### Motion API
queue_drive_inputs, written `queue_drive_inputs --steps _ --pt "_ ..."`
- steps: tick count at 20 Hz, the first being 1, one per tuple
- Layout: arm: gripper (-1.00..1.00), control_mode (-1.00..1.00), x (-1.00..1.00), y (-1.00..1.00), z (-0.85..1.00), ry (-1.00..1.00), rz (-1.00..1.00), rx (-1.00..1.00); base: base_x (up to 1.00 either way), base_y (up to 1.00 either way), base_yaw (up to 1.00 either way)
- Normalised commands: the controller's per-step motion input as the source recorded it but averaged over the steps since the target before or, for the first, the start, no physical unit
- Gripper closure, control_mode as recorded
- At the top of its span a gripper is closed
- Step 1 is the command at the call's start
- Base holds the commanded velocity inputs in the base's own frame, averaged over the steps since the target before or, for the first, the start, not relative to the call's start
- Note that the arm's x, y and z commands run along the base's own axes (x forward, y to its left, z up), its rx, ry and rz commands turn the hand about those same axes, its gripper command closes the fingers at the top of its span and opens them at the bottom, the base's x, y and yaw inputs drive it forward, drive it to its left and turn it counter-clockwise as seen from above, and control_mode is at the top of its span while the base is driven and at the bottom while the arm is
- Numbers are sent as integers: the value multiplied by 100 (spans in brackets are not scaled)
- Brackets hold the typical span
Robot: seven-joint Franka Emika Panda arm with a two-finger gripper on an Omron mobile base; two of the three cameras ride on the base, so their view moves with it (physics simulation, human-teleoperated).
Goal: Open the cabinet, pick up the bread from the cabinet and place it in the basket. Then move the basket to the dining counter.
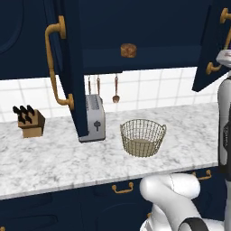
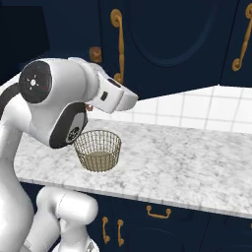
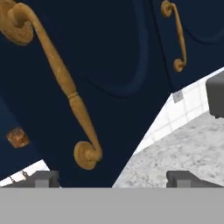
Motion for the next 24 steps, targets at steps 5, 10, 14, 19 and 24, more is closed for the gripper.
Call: queue_drive_inputs --steps 5,10,14,19,24 --pt "-100 -100 7 100 11 0 -45 1 0 0 0" --pt "-100 -100 48 60 24 -1 -33 2 0 0 0" --pt "-100 -100 18 -13 23 -10 0 18 0 0 0" --pt "-100 -100 63 13 4 -8 -2 30 0 0 0" --pt "-100 -100 60 28 3 -4 -19 35 0 0 0"
